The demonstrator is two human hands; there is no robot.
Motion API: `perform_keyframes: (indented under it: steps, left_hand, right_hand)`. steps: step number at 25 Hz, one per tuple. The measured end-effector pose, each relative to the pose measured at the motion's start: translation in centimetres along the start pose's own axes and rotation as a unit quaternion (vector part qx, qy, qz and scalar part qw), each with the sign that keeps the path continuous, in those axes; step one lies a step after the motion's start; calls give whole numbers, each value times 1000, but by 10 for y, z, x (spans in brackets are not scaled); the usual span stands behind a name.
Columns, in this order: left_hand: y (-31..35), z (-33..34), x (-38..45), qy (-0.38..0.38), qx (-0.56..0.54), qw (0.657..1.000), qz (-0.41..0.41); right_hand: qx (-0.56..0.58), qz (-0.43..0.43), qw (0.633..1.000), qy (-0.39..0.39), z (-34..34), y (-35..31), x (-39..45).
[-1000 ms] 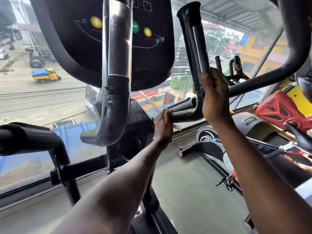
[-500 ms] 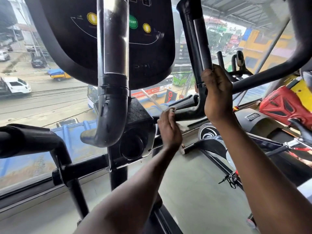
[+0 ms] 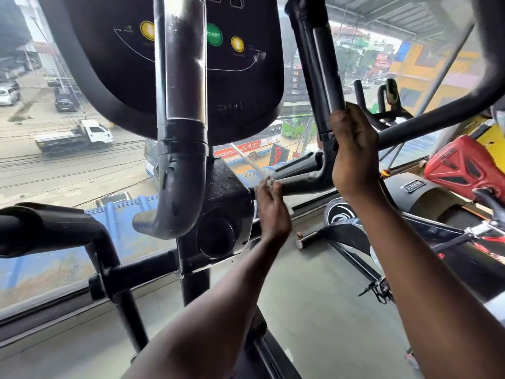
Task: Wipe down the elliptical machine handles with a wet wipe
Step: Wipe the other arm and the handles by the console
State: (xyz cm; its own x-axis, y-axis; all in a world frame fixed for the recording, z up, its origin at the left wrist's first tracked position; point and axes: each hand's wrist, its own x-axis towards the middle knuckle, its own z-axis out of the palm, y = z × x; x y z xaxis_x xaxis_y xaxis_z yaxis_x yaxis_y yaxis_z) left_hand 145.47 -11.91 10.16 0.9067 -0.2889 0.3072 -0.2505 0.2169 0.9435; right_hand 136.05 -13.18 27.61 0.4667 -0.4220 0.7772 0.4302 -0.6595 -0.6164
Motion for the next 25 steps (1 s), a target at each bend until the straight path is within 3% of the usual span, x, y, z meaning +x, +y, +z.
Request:
perform_keyframes:
  steps: [4, 6, 9, 14, 16, 19, 23, 25]
  left_hand:
    - [11, -2, 17, -13, 29, 995, -91]
    - [31, 4, 4, -10, -3, 998, -64]
    - [27, 4, -20, -36, 5, 999, 41]
    - [5, -10, 4, -20, 33, 996, -82]
    - [23, -3, 1, -27, 14, 997, -71]
    - [33, 2, -18, -52, 22, 998, 12]
    - [12, -13, -1, -15, 49, 996, -79]
    - [28, -9, -9, -24, 73, 996, -39]
  right_hand:
    - [-1, 3, 1000, -2, 1, -1, 0]
    - [-2, 1, 1000, 1, 1, -1, -1]
    - [-6, -3, 1000, 6, 0, 1, -1]
    - [-5, 1, 1000, 0, -1, -1, 0]
    - [-7, 0, 1000, 0, -2, 0, -1]
    - [-7, -1, 1000, 2, -1, 1, -1]
    - [-2, 7, 1000, 4, -1, 2, -1]
    - [0, 2, 1000, 6, -1, 2, -2]
